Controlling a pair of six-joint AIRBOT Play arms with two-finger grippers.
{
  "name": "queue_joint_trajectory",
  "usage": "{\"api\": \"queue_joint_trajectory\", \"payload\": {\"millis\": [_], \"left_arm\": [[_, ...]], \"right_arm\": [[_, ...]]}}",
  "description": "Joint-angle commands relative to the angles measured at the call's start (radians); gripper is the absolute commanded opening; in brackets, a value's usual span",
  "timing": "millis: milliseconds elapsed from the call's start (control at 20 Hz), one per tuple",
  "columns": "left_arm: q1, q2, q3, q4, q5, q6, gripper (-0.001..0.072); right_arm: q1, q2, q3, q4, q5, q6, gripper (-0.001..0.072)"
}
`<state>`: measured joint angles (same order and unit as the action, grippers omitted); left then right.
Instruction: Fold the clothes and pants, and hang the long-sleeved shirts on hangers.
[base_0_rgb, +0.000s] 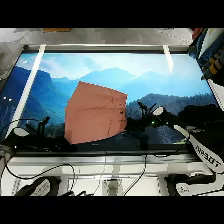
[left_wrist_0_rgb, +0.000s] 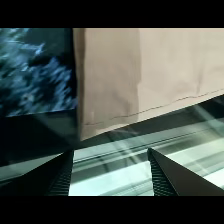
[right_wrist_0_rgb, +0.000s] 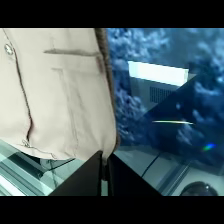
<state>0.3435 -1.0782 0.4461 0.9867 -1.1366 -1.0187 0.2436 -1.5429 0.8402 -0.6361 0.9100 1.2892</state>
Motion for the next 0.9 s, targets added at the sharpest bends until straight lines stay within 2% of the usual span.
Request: {"api": "queue_joint_trajectory", "payload": {"millis": [0, 100, 150, 200, 250, 400, 450, 700, 850], "left_arm": [[-0.009, -0.002, -0.041, -0.001, 0.096, 0.034, 0.0495], [-0.035, -0.002, -0.048, -0.001, 0.196, 0.034, 0.0490], [-0.049, -0.002, -0.048, -0.009, 0.235, 0.033, 0.0411], [-0.061, -0.002, -0.048, -0.024, 0.264, 0.033, 0.0265], [-0.072, -0.002, -0.047, -0.029, 0.293, 0.033, 0.0176], [-0.082, -0.002, -0.047, -0.071, 0.407, 0.032, 0.0141], [-0.082, -0.001, -0.046, -0.099, 0.425, 0.035, 0.0015], [-0.082, 0.039, 0.059, -0.166, 0.370, 0.046, 0.0012], [-0.082, 0.171, 0.202, -0.188, 0.301, 0.069, 0.0012]], "right_arm": [[0.001, 0.000, 0.001, -0.002, 0.006, -0.010, 0.0021], [0.001, 0.001, 0.002, -0.003, 0.009, -0.035, 0.0021], [0.001, 0.001, 0.002, -0.003, 0.013, -0.039, 0.0021], [0.001, 0.002, 0.002, -0.002, 0.019, -0.048, 0.0021], [0.001, 0.005, 0.001, -0.004, 0.026, -0.053, 0.0021], [0.001, 0.032, 0.002, -0.024, 0.024, -0.053, 0.0021], [0.001, 0.047, 0.002, -0.025, 0.023, -0.053, 0.0021], [0.001, 0.203, 0.002, -0.032, 0.021, -0.106, 0.0020], [0.001, 0.365, 0.005, -0.047, 0.013, -0.118, 0.0020]]}}
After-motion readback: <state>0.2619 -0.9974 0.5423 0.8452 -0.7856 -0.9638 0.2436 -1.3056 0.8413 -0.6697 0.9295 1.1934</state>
